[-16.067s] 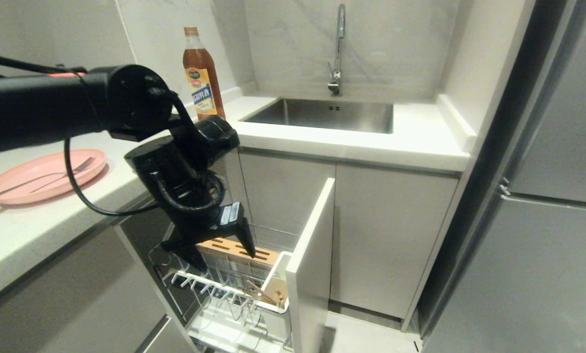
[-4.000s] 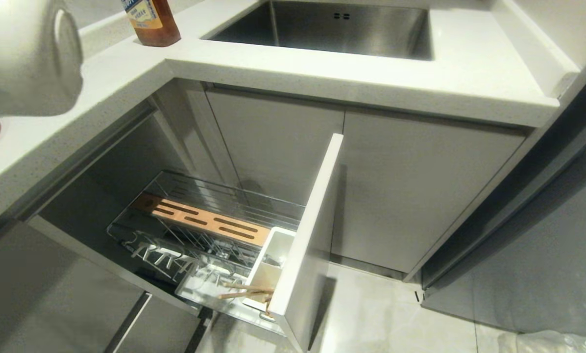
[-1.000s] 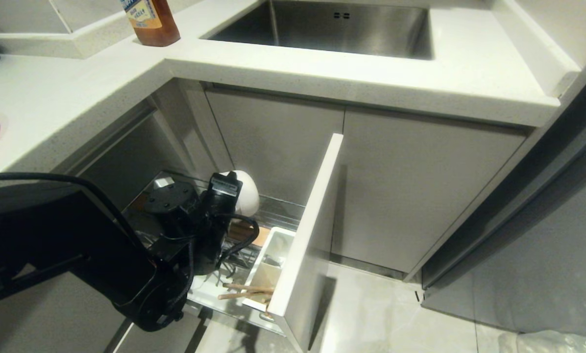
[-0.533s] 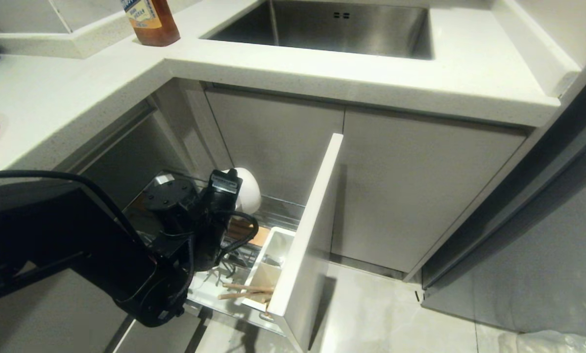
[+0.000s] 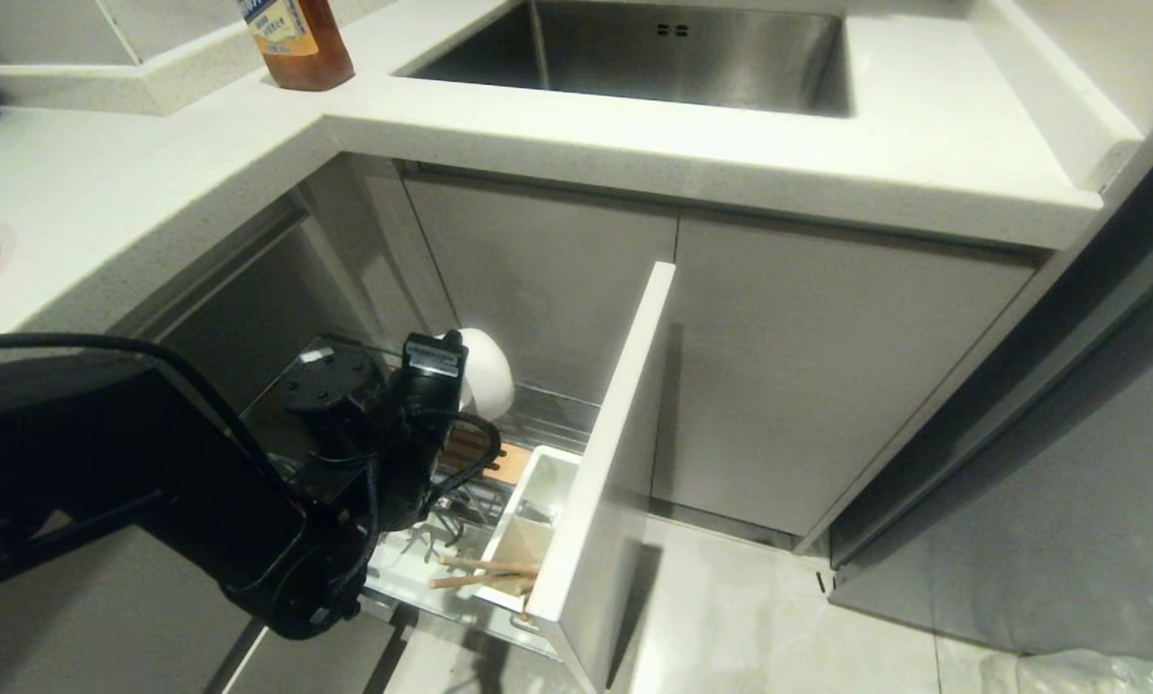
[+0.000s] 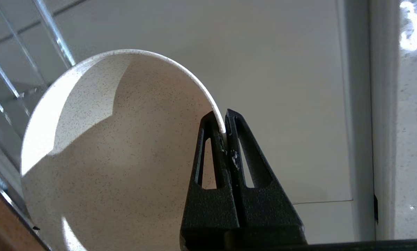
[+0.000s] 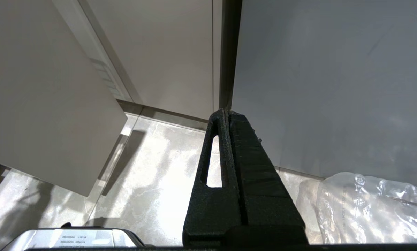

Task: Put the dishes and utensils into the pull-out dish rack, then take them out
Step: Pick up the bowl and place it in the cupboard

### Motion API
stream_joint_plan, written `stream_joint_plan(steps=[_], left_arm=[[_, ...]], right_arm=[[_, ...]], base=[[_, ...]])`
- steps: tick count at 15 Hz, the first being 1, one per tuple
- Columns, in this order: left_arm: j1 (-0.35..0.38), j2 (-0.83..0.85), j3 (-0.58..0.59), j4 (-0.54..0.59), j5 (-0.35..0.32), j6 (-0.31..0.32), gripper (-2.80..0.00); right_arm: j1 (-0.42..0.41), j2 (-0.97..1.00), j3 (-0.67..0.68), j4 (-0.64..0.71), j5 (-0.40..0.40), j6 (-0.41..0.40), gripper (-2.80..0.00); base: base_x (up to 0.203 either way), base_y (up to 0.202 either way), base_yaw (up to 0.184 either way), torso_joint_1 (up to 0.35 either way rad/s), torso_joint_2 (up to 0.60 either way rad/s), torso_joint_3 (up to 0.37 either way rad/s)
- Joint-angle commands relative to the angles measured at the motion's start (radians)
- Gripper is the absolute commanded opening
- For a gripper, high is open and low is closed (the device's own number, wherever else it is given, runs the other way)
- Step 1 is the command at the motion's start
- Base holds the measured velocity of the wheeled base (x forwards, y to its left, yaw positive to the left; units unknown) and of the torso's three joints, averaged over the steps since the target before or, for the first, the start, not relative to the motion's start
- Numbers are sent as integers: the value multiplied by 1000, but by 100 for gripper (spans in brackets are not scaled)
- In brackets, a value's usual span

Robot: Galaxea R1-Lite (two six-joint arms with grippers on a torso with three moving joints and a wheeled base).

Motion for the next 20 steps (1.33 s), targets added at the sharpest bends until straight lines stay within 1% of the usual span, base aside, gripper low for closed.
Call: stream_joint_plan(steps=[1, 3, 6, 13, 14, 15, 20], left_arm=[[1, 19, 0, -8, 3, -15, -280], [2, 41, 2, -8, 3, -42, -280], [17, 47, 3, -8, 3, -53, -280], [18, 39, 6, -8, 5, -54, -280], [18, 33, 7, -8, 4, -53, -21], [17, 26, 6, -8, 7, -47, 0], [17, -72, 28, -7, 9, -47, 0]], right_arm=[[0, 1, 0, 0, 0, 0, -280], [0, 1, 0, 0, 0, 0, -280], [0, 1, 0, 0, 0, 0, -280], [0, 1, 0, 0, 0, 0, -280], [0, 1, 0, 0, 0, 0, -280], [0, 1, 0, 0, 0, 0, -280], [0, 1, 0, 0, 0, 0, -280]], base=[[0, 0, 0, 0, 0, 0], [0, 0, 0, 0, 0, 0], [0, 0, 0, 0, 0, 0], [0, 0, 0, 0, 0, 0], [0, 0, 0, 0, 0, 0], [0, 0, 0, 0, 0, 0], [0, 0, 0, 0, 0, 0]])
